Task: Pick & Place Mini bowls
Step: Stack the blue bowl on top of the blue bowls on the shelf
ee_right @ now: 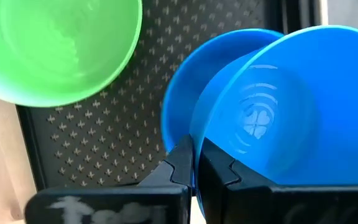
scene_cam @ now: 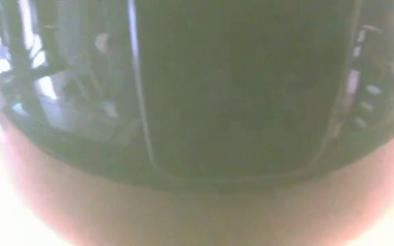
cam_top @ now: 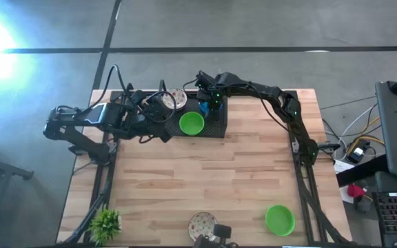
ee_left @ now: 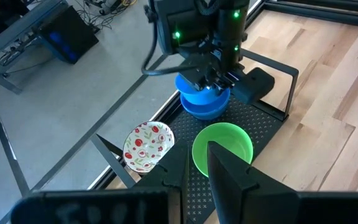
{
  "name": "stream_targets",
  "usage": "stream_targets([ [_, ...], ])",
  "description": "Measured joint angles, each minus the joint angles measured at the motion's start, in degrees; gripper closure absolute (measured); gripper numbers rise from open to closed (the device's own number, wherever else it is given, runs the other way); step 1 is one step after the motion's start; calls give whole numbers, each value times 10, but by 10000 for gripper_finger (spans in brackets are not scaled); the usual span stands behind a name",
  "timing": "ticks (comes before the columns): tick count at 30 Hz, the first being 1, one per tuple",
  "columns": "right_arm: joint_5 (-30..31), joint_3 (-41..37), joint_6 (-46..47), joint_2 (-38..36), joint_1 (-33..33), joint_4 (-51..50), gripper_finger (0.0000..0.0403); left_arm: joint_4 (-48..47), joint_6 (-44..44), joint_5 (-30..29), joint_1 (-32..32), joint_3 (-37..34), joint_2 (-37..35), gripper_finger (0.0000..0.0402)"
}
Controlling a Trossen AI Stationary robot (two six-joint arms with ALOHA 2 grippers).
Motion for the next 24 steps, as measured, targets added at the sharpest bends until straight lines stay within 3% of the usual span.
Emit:
stream_targets([
  [24, 1, -9, 6, -1, 0, 16, 394, 19, 0, 0, 0, 0, 0, 349],
])
